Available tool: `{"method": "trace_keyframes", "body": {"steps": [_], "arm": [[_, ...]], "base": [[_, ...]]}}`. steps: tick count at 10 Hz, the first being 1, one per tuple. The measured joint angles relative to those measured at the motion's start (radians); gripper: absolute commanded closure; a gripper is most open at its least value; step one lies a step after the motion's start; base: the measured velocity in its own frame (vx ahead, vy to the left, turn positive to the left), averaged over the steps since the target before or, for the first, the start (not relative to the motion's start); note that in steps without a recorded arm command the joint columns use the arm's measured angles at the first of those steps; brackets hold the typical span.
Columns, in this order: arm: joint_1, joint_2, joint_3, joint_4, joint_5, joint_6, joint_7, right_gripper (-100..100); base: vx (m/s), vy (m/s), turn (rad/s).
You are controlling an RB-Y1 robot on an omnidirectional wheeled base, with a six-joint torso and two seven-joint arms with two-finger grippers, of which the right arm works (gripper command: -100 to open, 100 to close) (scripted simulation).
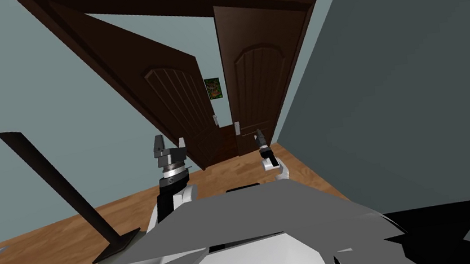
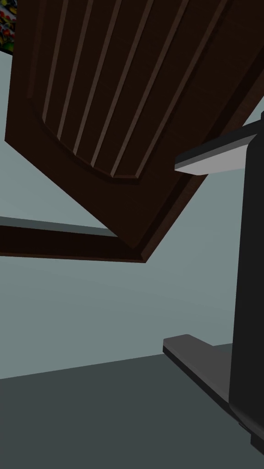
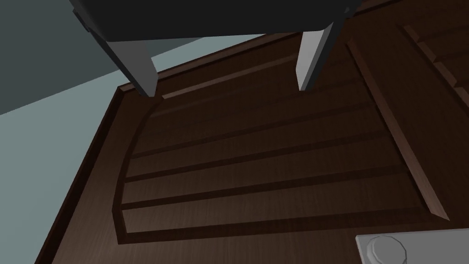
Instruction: Push the door open
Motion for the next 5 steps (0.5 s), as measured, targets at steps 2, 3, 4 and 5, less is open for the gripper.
{"method": "trace_keyframes", "body": {"steps": [2,3,4,5], "arm": [[-0.031,-0.001,-0.003,0.059,0.004,0.011,0.003,-100],[-0.044,0.003,-0.002,0.083,0.008,0.018,0.007,-100],[-0.060,0.004,-0.004,0.114,0.010,0.023,0.009,-100],[-0.074,0.004,-0.005,0.145,0.012,0.025,0.011,-100]], "base": [[0.103,-0.002,0.048],[0.101,-0.007,0.061],[0.103,0.012,0.078],[0.097,0.012,0.047]]}}
